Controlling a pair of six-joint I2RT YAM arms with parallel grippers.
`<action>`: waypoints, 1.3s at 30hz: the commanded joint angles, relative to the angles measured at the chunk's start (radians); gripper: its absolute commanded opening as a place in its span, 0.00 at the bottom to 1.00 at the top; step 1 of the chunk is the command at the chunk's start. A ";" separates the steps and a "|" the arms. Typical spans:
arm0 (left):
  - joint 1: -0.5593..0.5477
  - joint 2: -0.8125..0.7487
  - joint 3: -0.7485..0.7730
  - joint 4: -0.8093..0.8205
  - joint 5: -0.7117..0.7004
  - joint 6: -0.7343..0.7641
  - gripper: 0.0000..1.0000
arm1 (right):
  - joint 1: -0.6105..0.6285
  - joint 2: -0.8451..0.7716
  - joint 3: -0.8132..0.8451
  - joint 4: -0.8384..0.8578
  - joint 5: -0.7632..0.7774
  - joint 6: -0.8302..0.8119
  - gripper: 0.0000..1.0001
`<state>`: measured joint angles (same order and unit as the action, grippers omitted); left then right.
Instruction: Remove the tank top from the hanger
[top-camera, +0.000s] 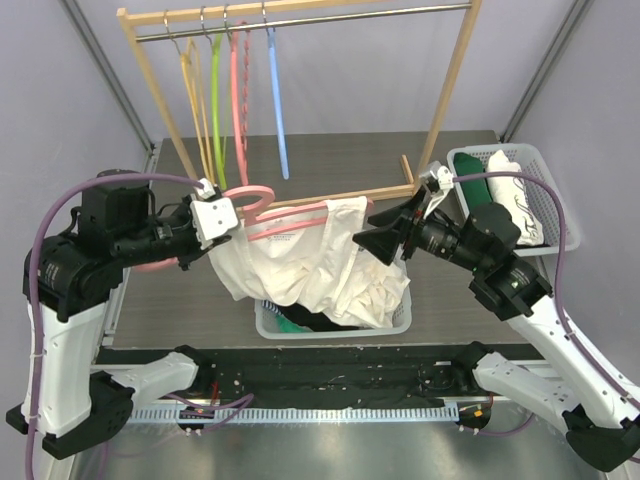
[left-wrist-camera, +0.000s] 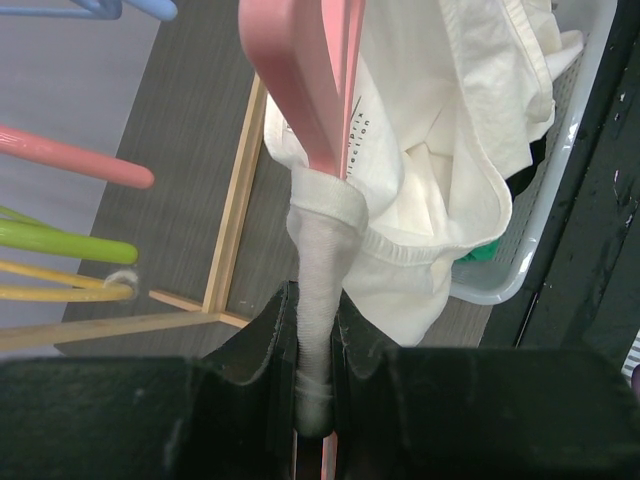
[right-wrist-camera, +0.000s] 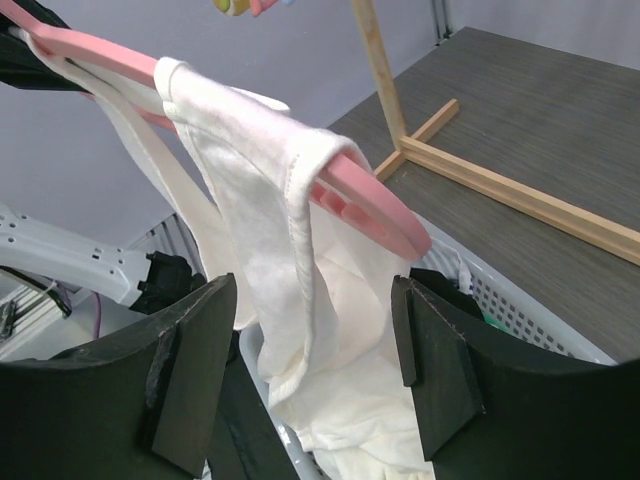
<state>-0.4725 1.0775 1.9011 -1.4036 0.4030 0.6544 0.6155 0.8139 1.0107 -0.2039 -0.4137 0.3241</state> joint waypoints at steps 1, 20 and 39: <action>0.006 -0.010 0.023 -0.034 0.019 -0.012 0.07 | 0.003 0.021 0.011 0.149 -0.060 0.073 0.68; 0.008 -0.019 0.013 -0.041 0.010 0.005 0.07 | 0.004 -0.045 0.028 0.146 0.010 0.107 0.01; 0.006 -0.030 0.022 -0.135 0.071 0.062 0.08 | 0.003 -0.101 0.032 -0.061 0.765 0.067 0.01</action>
<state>-0.4706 1.0676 1.9011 -1.4029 0.4366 0.6933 0.6163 0.6670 1.0016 -0.1917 0.2096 0.4210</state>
